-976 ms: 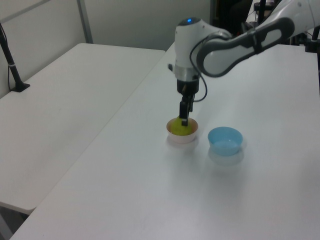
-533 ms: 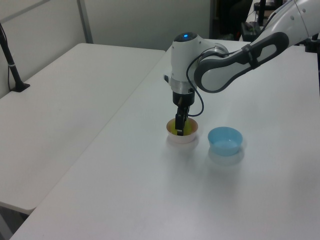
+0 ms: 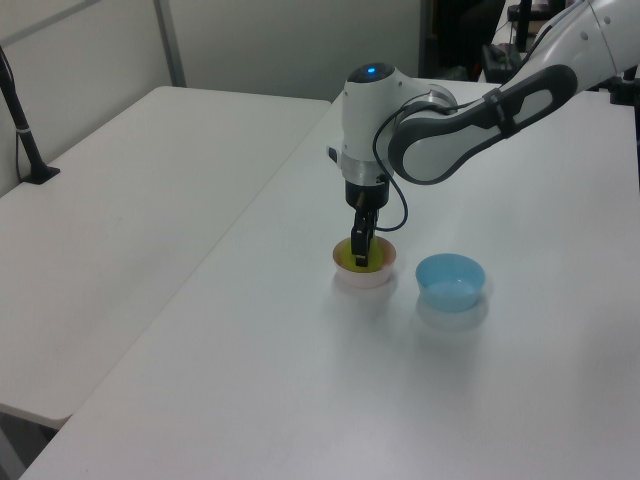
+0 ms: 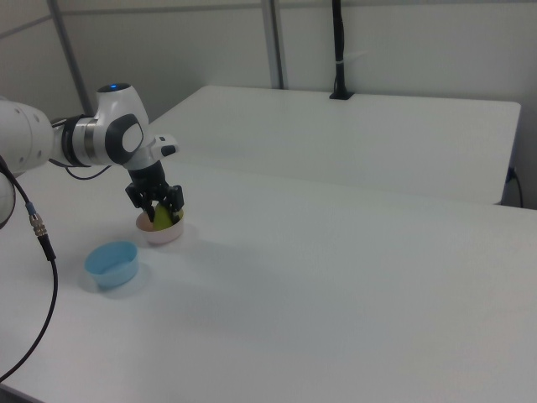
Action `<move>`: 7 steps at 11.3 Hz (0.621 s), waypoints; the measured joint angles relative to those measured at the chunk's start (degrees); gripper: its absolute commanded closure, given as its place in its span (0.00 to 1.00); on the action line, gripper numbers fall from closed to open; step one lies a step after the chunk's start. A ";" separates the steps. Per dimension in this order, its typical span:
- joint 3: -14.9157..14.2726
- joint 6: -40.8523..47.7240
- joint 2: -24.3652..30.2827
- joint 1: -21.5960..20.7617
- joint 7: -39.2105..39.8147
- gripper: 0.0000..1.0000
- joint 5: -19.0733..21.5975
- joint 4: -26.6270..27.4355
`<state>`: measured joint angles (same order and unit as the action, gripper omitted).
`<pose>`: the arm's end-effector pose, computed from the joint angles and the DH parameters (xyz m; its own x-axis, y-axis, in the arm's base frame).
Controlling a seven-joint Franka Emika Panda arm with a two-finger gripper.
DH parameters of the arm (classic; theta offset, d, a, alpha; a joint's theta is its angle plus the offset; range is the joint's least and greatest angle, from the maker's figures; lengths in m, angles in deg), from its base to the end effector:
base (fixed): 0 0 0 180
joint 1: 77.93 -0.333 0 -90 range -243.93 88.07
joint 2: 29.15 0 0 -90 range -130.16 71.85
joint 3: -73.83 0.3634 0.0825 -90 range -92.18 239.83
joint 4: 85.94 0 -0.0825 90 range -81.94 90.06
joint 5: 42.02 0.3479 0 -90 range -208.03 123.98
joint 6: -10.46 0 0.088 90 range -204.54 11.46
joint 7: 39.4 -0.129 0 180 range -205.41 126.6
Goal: Pick up a pear from the bowl
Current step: 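Lift the held pear up out of the pink bowl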
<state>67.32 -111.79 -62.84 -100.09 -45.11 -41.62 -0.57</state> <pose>0.6785 0.2070 0.3708 0.9795 0.1908 0.0641 0.1877 -0.9809 0.0507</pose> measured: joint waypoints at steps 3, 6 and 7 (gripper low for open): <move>-0.38 0.01 1.48 0.15 -0.04 0.80 -0.04 -1.50; -1.24 4.52 7.51 2.13 -0.24 0.79 -0.04 -1.90; -1.31 4.94 8.66 4.02 -0.24 0.79 -0.04 -1.83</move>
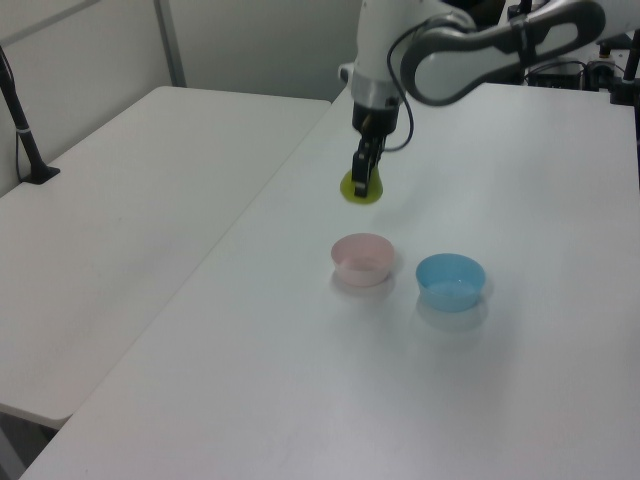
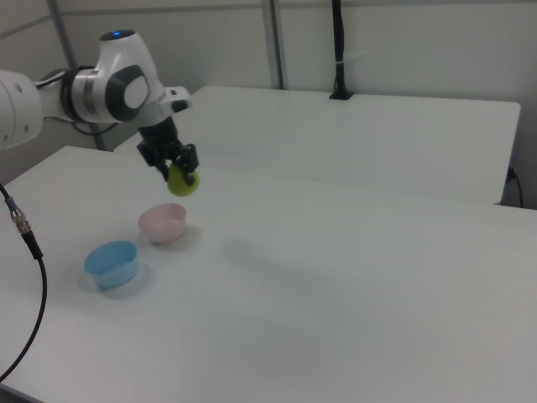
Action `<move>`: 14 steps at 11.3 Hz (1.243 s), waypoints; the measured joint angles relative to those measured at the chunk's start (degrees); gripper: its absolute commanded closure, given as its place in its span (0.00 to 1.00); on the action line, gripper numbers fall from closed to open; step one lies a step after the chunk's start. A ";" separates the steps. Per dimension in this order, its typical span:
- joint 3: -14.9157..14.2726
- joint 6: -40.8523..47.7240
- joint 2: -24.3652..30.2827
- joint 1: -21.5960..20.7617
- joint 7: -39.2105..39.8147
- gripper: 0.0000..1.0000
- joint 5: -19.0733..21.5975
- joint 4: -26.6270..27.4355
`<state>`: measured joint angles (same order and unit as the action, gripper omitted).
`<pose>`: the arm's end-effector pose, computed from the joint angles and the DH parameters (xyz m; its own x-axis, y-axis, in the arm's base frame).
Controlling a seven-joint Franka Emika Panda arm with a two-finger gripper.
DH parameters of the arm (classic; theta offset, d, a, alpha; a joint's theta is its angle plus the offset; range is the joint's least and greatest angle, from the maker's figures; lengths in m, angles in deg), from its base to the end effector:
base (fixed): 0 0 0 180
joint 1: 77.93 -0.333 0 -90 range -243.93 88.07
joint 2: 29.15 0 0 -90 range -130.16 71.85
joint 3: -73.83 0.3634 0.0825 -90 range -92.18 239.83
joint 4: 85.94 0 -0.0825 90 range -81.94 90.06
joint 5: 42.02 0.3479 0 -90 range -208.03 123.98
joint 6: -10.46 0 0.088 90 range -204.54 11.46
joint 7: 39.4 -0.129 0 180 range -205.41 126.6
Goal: Pick up a pear from the bowl
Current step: 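Lift the held pear up out of the pink bowl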
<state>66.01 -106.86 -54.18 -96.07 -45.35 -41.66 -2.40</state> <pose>0.6761 0.1413 0.4829 0.9828 0.0925 0.1601 0.0880 -0.9955 0.0352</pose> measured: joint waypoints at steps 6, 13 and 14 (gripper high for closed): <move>-0.24 0.13 -2.17 13.67 6.41 0.71 -0.48 2.89; 0.26 0.00 -7.29 13.41 6.79 0.00 -3.37 2.93; 0.22 0.00 -7.07 13.45 6.79 0.00 -3.38 2.47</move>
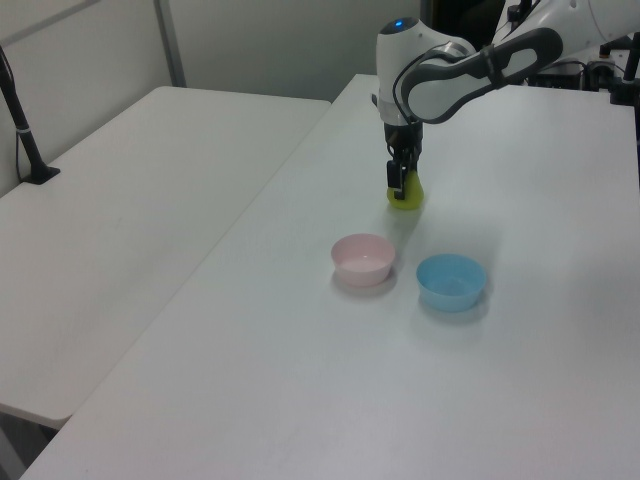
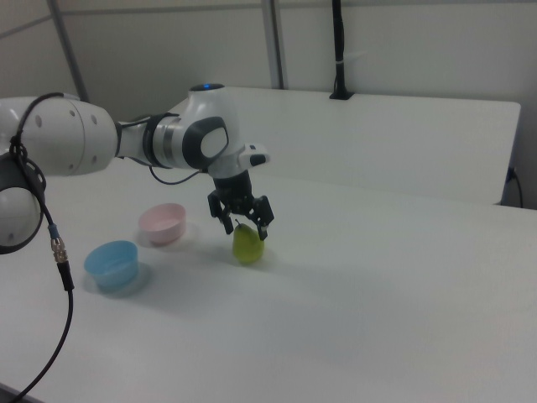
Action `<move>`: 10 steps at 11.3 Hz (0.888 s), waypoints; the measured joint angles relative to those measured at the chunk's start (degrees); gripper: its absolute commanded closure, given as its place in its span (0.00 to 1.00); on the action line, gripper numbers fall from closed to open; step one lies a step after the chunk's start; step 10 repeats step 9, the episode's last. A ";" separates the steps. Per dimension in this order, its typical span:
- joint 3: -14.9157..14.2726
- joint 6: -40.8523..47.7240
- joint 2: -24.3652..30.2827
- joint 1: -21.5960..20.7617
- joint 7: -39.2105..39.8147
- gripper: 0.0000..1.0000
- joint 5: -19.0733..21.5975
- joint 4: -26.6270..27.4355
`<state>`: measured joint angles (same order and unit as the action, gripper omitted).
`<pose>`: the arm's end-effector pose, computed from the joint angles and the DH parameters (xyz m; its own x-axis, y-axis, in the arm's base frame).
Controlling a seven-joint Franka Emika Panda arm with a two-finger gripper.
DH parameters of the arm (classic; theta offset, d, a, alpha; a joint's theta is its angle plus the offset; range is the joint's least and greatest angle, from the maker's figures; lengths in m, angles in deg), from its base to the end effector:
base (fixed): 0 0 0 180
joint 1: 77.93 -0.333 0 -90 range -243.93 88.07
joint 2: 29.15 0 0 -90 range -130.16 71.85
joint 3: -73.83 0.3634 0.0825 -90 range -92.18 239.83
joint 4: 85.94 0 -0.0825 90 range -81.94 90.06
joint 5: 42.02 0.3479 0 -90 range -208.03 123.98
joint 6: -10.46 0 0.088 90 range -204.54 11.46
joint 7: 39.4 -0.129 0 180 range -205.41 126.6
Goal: Pick up a pear from the bowl
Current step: 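Lift the held pear up out of the pink bowl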
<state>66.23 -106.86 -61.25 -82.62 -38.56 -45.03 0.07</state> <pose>0.6945 -0.0220 0.3787 0.9999 0.0072 -0.0138 0.0087 -0.9932 0.1163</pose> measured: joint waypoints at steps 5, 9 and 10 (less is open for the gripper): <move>-0.21 11.47 11.88 2.41 -0.04 0.00 0.28 -1.83; -0.16 21.46 20.24 3.05 -0.04 0.00 0.51 -1.29; -0.16 21.46 20.24 3.05 -0.04 0.00 0.51 -1.29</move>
